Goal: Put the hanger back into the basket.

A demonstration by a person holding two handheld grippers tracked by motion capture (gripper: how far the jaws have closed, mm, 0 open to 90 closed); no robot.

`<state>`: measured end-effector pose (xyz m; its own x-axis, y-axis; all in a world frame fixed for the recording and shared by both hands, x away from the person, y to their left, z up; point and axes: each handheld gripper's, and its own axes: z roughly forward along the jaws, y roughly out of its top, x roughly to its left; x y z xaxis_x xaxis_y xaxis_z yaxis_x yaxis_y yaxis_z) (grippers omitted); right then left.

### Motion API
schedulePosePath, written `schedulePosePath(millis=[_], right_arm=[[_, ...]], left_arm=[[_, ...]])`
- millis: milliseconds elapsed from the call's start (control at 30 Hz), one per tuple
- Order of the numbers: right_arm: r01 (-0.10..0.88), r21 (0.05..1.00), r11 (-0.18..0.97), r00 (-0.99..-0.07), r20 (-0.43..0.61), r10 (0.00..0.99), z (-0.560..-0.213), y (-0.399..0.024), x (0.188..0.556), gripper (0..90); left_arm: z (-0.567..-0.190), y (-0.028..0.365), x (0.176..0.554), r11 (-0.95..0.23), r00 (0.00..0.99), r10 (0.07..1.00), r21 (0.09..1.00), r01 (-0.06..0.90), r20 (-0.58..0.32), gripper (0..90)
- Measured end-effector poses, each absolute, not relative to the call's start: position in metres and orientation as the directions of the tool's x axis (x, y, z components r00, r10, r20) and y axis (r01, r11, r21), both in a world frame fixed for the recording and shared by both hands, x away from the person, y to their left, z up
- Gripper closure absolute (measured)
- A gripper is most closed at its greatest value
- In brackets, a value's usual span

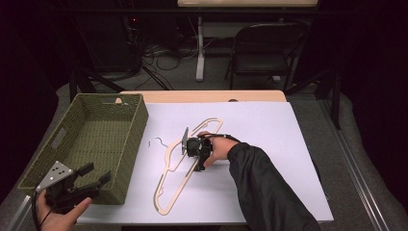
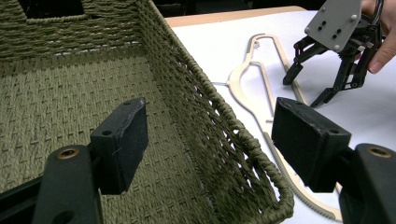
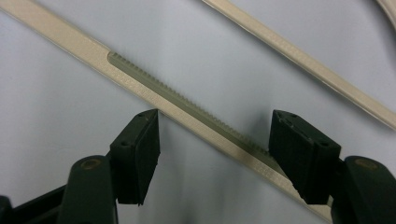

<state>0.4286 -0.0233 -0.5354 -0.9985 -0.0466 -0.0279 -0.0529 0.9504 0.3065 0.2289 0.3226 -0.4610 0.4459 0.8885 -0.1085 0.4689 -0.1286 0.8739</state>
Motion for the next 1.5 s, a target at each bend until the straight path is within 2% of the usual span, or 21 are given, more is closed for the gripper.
schedulePosePath(millis=[167, 400, 533, 667, 767, 833, 867, 900, 1033, 1100, 1133, 1167, 1300, 1500], right_arm=[[0.002, 0.297, 0.955, -1.0, 0.009, -0.001, -0.535, -0.025, 0.43, 39.7], [0.003, 0.274, 0.962, -1.0, 0.02, -0.002, -0.533, -0.031, 0.427, 45.1], [0.002, 0.235, 0.972, -0.999, 0.031, -0.006, -0.53, -0.035, 0.424, 52.2], [-0.054, 0.242, 0.969, -0.998, 0.007, -0.058, -0.53, -0.04, 0.418, 52.9], [-0.054, 0.244, 0.968, -0.998, 0.005, -0.057, -0.53, -0.04, 0.417, 52.6], [-0.076, 0.255, 0.964, -0.997, -0.013, -0.075, -0.531, -0.04, 0.417, 49.0], [-0.081, 0.255, 0.964, -0.997, -0.019, -0.079, -0.531, -0.04, 0.416, 52.2], [-0.064, 0.245, 0.967, -0.998, 0.011, -0.069, -0.531, -0.04, 0.416, 51.6], [-0.063, 0.236, 0.97, -0.998, 0.014, -0.068, -0.53, -0.041, 0.415, 54.4], [-0.074, 0.226, 0.971, -0.997, 0.008, -0.077, -0.53, -0.041, 0.413, 56.5], [-0.081, 0.209, 0.975, -0.996, 0.013, -0.085, -0.529, -0.043, 0.41, 62.0], [-0.081, 0.209, 0.975, -0.996, 0.013, -0.085, -0.529, -0.043, 0.41, 62.0], [-0.076, 0.182, 0.98, -0.996, 0.037, -0.084, -0.528, -0.051, 0.403, 72.4], [-0.081, 0.174, 0.981, -0.996, 0.014, -0.085, -0.527, -0.058, 0.389, 77.7]], left_arm=[[-0.46, 0.323, 0.228, -0.124, 0.443, 0.89, 0.877, 0.464, -0.109, 27.3], [-0.461, 0.322, 0.229, -0.125, 0.444, 0.889, 0.876, 0.466, -0.109, 27.4], [-0.46, 0.322, 0.228, -0.13, 0.447, 0.888, 0.876, 0.465, -0.106, 27.4], [-0.461, 0.322, 0.229, -0.125, 0.444, 0.889, 0.875, 0.467, -0.11, 27.5], [-0.461, 0.321, 0.23, -0.128, 0.447, 0.888, 0.875, 0.468, -0.109, 27.5], [-0.46, 0.32, 0.23, -0.133, 0.452, 0.886, 0.875, 0.466, -0.106, 27.5], [-0.46, 0.32, 0.23, -0.133, 0.452, 0.886, 0.875, 0.466, -0.106, 27.5], [-0.46, 0.32, 0.23, -0.132, 0.452, 0.886, 0.875, 0.465, -0.107, 27.6], [-0.461, 0.32, 0.231, -0.132, 0.452, 0.885, 0.875, 0.466, -0.108, 27.7], [-0.461, 0.32, 0.23, -0.133, 0.454, 0.885, 0.875, 0.466, -0.107, 27.7], [-0.46, 0.32, 0.23, -0.132, 0.453, 0.885, 0.876, 0.464, -0.107, 27.8], [-0.46, 0.319, 0.23, -0.132, 0.453, 0.885, 0.877, 0.463, -0.105, 27.8], [-0.459, 0.317, 0.229, -0.135, 0.459, 0.882, 0.878, 0.458, -0.104, 28.1], [-0.458, 0.311, 0.229, -0.147, 0.472, 0.877, 0.88, 0.452, -0.096, 28.3]])
